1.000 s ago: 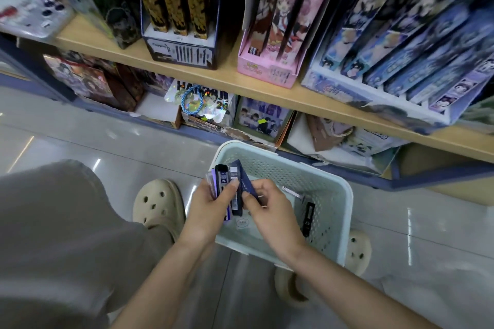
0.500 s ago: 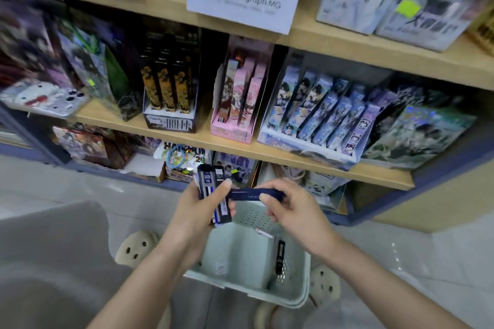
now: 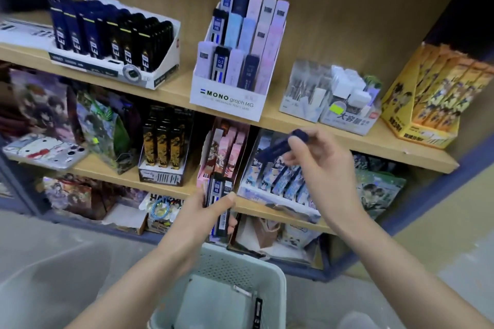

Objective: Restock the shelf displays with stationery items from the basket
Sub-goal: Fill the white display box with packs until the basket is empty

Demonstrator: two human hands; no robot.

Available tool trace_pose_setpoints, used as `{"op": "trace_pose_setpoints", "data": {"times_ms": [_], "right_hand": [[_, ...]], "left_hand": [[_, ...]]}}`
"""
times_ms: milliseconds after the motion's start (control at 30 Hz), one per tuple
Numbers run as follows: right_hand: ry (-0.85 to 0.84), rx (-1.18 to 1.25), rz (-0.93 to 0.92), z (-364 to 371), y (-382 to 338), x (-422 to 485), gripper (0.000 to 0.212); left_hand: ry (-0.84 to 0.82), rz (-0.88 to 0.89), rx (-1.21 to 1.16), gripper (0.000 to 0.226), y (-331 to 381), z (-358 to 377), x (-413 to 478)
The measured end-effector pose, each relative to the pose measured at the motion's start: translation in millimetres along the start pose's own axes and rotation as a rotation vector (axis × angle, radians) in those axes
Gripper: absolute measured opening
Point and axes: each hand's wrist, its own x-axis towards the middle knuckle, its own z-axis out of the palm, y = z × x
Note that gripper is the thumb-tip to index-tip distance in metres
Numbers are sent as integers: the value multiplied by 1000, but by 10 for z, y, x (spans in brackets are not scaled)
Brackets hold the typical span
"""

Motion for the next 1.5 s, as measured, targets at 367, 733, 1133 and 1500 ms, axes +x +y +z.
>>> {"op": "trace_pose_setpoints", "data": {"times_ms": [367,733,1133,1500], "right_hand": [[-44,-419,-262,364,-495,1147,10],[-21,-652,-279,363,-536,1323,7],[-28,-972,-497,440,-358,1152,28],[-346,-396,162,665,-296,386,17]], "left_hand": [[20,45,0,21,472,-244,222],[85,26,-107,14,493,-338,242],[76,45,-69,21,548,-330,250],[-39,209,9,23,565,-319,255]]}}
